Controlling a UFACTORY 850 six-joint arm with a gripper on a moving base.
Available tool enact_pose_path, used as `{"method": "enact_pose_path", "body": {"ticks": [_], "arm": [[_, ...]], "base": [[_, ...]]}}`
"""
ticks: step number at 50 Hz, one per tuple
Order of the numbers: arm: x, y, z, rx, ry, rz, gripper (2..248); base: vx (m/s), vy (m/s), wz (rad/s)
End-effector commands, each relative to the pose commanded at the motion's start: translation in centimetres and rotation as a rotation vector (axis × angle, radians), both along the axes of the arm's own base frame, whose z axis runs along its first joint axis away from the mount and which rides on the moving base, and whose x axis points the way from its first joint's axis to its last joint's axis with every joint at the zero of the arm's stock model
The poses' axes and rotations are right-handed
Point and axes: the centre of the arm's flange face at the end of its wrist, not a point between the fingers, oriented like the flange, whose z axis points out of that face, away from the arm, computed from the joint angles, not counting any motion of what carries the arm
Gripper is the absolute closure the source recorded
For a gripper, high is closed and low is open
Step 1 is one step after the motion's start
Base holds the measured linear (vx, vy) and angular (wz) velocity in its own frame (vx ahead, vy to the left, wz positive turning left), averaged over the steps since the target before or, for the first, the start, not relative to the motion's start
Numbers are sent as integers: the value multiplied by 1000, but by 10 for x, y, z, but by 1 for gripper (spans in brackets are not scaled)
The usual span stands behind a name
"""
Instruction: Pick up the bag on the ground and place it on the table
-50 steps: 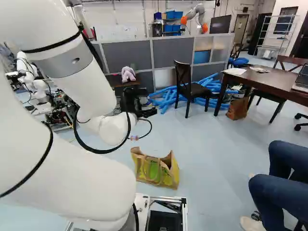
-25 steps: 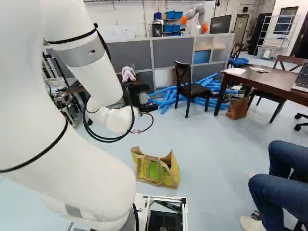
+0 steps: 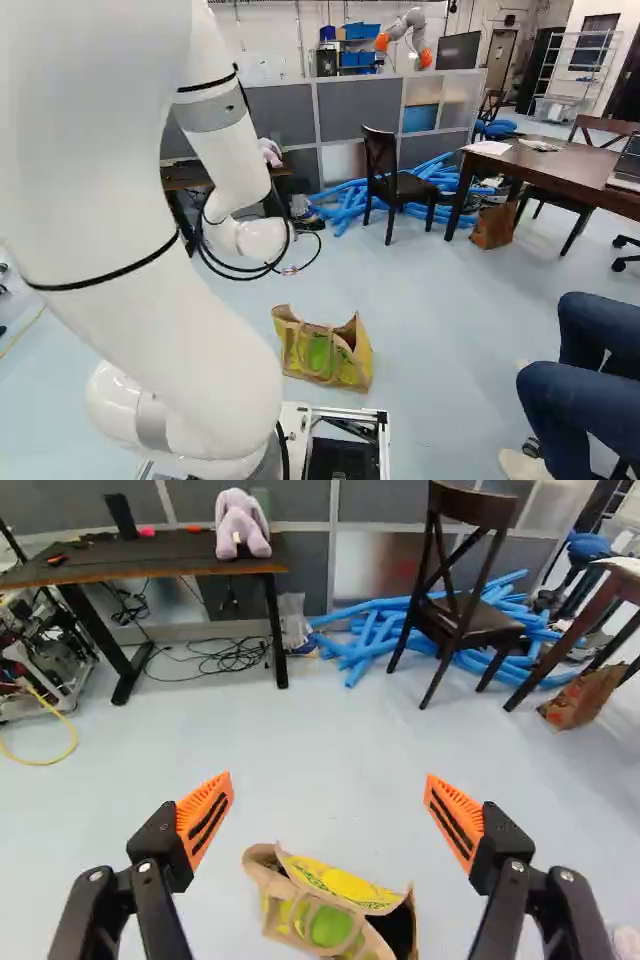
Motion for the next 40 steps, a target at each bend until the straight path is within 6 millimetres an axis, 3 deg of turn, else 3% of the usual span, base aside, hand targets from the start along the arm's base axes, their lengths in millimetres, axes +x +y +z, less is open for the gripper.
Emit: {"method": "enact_pose_path", "body": {"ticks": [40], "arm": [[58, 6, -64, -102, 291, 175, 3]], "base": [[0, 0, 0]]}}
